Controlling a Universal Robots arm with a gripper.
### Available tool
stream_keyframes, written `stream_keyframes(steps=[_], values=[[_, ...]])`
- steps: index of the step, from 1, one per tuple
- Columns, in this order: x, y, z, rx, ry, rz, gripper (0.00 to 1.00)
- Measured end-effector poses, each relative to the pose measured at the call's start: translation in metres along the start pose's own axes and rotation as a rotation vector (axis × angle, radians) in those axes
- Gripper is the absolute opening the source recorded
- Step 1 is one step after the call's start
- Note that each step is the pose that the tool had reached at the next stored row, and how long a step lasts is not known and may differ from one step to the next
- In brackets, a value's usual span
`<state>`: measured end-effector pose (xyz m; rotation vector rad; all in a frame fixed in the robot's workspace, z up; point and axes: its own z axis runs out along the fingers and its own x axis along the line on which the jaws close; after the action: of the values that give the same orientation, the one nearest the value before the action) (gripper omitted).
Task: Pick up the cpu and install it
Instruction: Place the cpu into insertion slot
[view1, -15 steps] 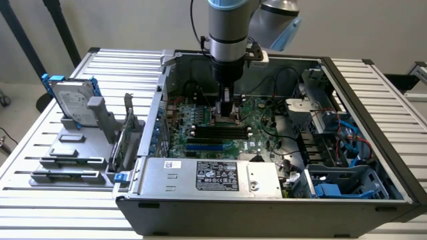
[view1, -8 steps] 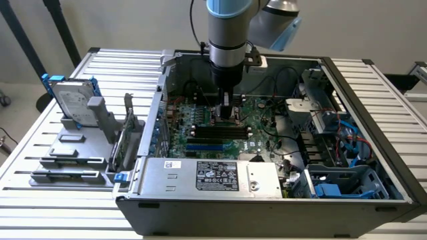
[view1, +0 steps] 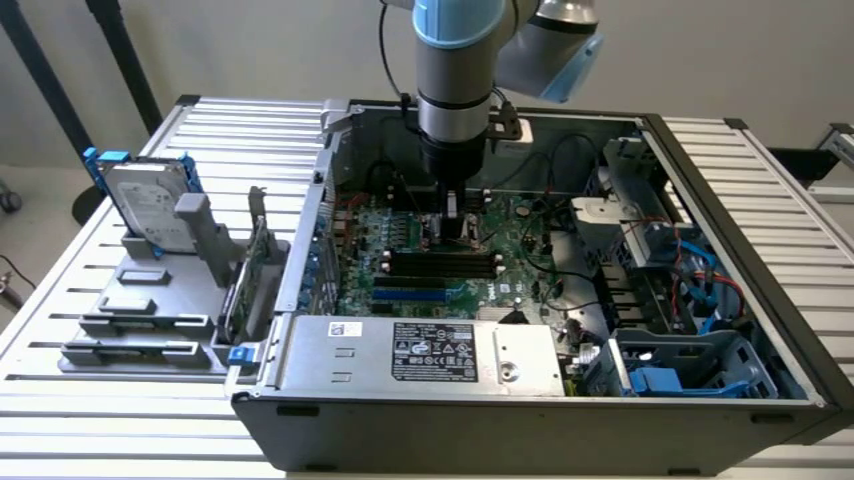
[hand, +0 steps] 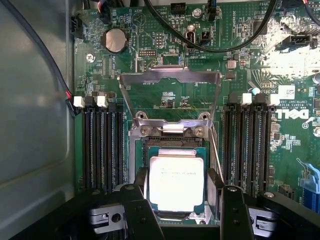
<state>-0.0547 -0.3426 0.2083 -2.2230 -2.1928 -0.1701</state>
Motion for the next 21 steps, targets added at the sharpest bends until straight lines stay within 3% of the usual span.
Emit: stream_keyframes(steps=[13,17,21], values=[[0.006,0.0,0.009,-0.0002,-0.0016,0.0,0.55],[0.006,-0.0002,0.0115,0.0001,-0.01,-0.001,0.55],[0.007,-0.0002,0.0121,-0.0003,-0.0278,-0.002,0.55]])
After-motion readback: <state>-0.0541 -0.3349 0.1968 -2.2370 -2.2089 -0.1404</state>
